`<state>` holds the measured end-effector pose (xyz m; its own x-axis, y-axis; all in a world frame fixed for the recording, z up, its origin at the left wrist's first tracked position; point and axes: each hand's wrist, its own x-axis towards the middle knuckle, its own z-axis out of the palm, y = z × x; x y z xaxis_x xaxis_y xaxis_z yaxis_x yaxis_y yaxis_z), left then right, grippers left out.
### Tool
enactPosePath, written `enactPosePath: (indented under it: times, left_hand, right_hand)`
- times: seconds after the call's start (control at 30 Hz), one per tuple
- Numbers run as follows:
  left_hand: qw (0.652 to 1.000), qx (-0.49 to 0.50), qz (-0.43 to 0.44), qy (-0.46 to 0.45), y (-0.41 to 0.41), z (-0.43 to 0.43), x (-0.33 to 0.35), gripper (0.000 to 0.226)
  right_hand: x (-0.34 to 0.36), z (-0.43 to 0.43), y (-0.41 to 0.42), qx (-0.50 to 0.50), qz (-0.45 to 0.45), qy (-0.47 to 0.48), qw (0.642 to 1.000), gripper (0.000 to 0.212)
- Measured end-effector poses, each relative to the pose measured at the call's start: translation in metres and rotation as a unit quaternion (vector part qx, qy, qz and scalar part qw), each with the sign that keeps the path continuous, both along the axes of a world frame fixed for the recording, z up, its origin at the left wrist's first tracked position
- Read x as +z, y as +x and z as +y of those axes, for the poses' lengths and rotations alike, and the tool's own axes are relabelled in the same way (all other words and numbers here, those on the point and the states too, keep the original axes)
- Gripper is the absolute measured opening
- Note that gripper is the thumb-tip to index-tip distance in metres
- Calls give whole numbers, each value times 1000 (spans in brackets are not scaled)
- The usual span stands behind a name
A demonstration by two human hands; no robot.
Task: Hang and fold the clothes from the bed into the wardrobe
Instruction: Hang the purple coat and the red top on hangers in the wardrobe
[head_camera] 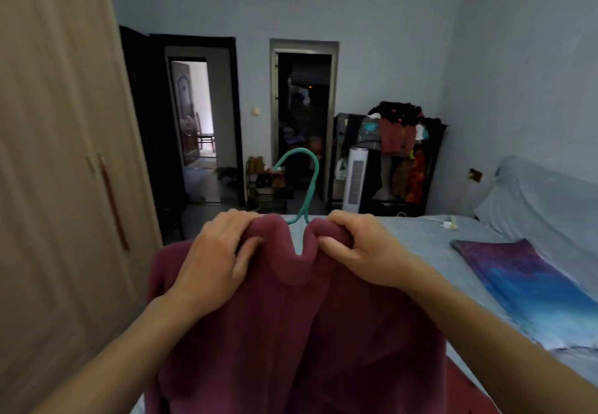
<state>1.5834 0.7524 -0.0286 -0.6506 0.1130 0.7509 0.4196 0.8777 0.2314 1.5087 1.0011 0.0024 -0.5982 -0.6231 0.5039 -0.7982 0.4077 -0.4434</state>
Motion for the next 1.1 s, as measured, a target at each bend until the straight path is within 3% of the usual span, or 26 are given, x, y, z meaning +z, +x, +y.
enactPosePath:
  times: [0.1,0.23,0.5,0.57,0.67,0.8,0.87,1.0,1.1]
  left_hand:
    - [996,82,-11,-23,34,6,-1,33]
    - [965,258,13,-35,81,14,4,37]
    - [950,286,-56,113,163,44,12,61]
    - [943,289,-71,152,182,49,12,80]
    - [909,295,-84,282,206,38,13,101]
    - [826,281,-38,487,252,-6,24,87]
    - [794,266,19,546,284,-34,24,67]
    - [768,319,66,551,356,-100,22,5]
    - [780,363,20,510,421,-145,22,12]
  right_hand:
    - [-15,-11,18,23,17,-77,997,8]
    - [-34,-32,44,37,-30,-163,985,10]
    - [-42,-85,105,73,-109,-248,960,19]
    - [-39,-103,131,87,-95,-256,958,19]
    - [-37,-137,178,117,-78,-256,956,14]
    - [-38,-192,249,162,-67,-220,960,8]
    - [-38,-219,289,216,-88,-203,951,22]
    - [-34,-265,363,311,-114,-165,929,22]
    - [-30,-291,406,426,-166,-86,885,25]
